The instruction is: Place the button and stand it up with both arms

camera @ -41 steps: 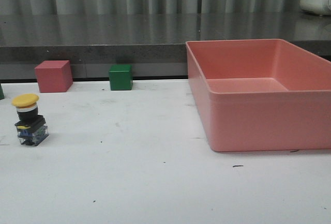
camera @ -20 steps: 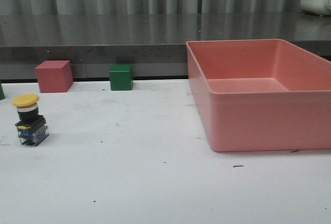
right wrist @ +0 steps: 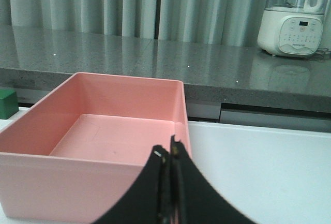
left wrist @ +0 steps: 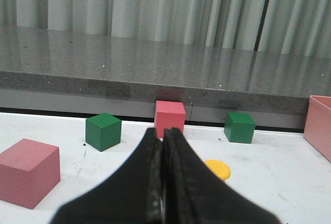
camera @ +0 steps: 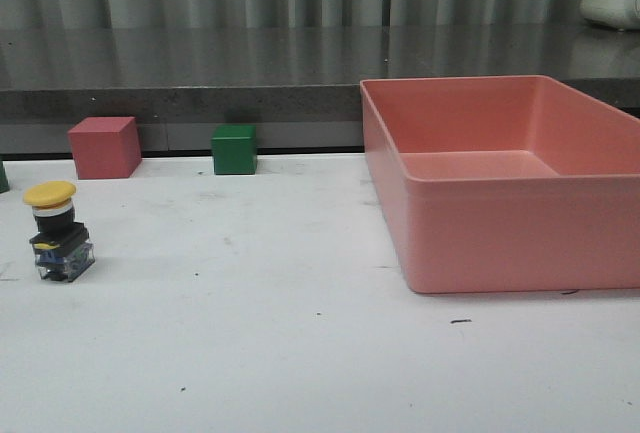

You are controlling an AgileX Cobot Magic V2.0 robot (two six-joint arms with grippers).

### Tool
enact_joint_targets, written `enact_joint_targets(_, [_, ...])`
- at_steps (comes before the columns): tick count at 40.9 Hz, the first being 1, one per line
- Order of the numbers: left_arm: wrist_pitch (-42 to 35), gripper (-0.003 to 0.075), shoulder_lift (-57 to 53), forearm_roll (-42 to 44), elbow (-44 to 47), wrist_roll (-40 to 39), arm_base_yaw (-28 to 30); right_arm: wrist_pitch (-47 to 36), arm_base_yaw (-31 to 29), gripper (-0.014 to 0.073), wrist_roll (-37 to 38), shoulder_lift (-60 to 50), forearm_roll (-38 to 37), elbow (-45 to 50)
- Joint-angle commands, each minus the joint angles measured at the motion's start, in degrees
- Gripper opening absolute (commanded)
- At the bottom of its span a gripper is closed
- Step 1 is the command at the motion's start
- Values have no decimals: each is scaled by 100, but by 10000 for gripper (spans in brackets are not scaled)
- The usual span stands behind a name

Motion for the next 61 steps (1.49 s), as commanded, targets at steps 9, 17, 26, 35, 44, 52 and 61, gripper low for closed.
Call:
enact_joint_targets(9, [-501, -20, -120, -5, 95, -11, 0, -411, 47, -68, -51, -104, 7, -15])
enact_joint_targets(17, [-501, -20, -120, -5, 95, -11, 0, -395, 46, -68, -51, -104, 7, -15])
enact_joint_targets(26, [-501, -20, -120, -5, 95, -11, 0, 41, 46, -68, -51, -104, 7, -15])
enact_joint_targets(35, [-501, -20, -120, -5, 95, -11, 0, 378, 46, -68, -51, -104, 39, -15])
enact_joint_targets(44, [-501, -20, -120, -5, 95, -11, 0, 17, 46, -68, -51, -104, 571, -15])
enact_joint_targets(52, [-501, -20, -120, -5, 95, -11, 0, -370, 46, -68, -51, -104, 571, -15])
enact_joint_targets(61, [-501, -20, -120, -5, 95, -11, 0, -344, 46, -68, -51, -104, 571, -15])
